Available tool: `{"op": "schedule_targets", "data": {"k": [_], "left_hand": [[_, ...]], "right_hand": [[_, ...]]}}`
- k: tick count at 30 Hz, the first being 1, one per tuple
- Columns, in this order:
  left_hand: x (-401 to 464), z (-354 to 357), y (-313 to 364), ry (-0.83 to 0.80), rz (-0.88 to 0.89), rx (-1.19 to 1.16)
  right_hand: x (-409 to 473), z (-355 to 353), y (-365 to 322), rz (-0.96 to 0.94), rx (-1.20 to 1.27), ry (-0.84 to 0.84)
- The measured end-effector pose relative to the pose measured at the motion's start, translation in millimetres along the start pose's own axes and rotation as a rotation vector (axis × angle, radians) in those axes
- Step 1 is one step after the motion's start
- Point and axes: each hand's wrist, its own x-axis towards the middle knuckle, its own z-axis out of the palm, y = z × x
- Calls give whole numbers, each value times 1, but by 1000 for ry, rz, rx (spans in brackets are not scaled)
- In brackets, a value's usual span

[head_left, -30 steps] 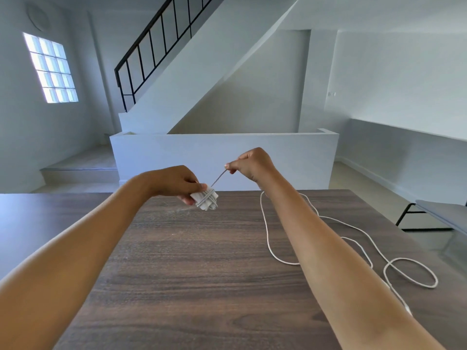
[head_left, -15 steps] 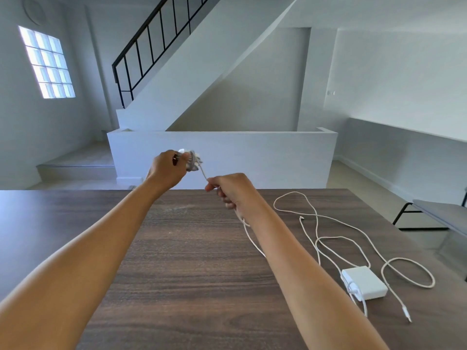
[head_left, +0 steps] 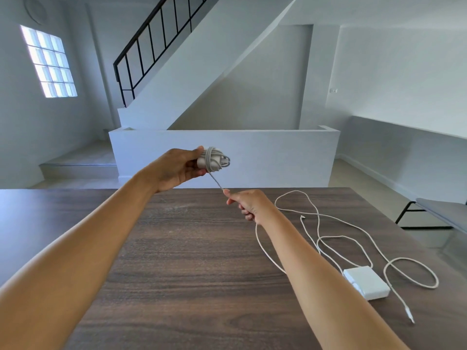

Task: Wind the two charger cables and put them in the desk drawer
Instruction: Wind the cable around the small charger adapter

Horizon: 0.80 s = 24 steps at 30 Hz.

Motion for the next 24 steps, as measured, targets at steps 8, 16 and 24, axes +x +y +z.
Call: {"op": "schedule_targets", "data": {"k": [8, 16, 24], "left_hand": [[-3, -7, 1, -291, -156, 396], [9, -14, -20, -95, 1, 1197], [15, -24, -48, 452, 303, 1226]], "right_hand": [[4, -41, -35, -149, -262, 174], [-7, -41, -68, -317, -381, 213], [-30, -11, -67, -286, -170, 172]]}}
